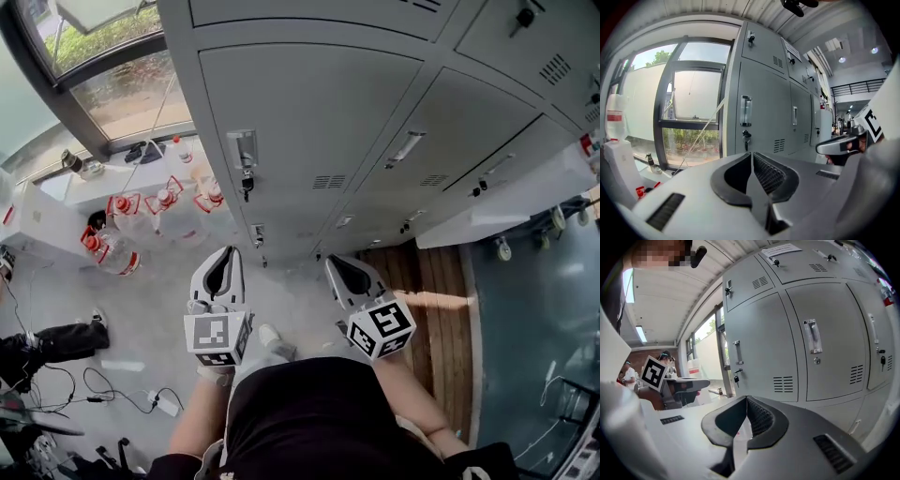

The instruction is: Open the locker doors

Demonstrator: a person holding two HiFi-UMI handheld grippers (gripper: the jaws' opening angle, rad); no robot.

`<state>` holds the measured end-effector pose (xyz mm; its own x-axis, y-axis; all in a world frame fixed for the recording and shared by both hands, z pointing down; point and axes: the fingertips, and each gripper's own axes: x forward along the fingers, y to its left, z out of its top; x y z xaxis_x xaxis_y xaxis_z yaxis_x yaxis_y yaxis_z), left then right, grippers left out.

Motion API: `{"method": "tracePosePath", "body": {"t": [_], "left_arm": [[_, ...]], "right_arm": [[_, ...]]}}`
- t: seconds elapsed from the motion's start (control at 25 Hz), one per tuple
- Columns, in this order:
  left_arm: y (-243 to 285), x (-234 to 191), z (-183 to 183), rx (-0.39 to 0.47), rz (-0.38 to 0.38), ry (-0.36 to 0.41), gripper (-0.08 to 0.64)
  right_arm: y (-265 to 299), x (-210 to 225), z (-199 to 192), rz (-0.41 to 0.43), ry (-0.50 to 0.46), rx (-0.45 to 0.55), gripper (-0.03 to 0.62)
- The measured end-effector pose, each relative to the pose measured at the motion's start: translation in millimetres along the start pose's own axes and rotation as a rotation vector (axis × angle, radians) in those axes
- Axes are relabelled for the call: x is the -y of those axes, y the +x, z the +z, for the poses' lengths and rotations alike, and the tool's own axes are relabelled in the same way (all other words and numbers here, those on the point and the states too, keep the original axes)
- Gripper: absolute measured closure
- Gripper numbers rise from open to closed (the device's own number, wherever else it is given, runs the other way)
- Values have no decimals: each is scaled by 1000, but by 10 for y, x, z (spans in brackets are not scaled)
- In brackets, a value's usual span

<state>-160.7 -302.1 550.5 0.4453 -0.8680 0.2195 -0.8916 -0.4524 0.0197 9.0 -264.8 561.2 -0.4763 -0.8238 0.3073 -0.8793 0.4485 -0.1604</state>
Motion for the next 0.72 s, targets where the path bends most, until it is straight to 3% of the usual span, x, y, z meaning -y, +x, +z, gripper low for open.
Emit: {"method": "tracePosePath", "body": {"t": [0.2,0.44,0.72], "left_arm": [[355,-205,326,68,-1,42,540],[639,-345,685,134,40,69,530],[835,-389,995,169,149,128,375]], "right_arm": [[8,103,82,-117,20,23,565],[-119,236,26,-194,61,30,564],[-265,472,120,-227,78,58,565]]}}
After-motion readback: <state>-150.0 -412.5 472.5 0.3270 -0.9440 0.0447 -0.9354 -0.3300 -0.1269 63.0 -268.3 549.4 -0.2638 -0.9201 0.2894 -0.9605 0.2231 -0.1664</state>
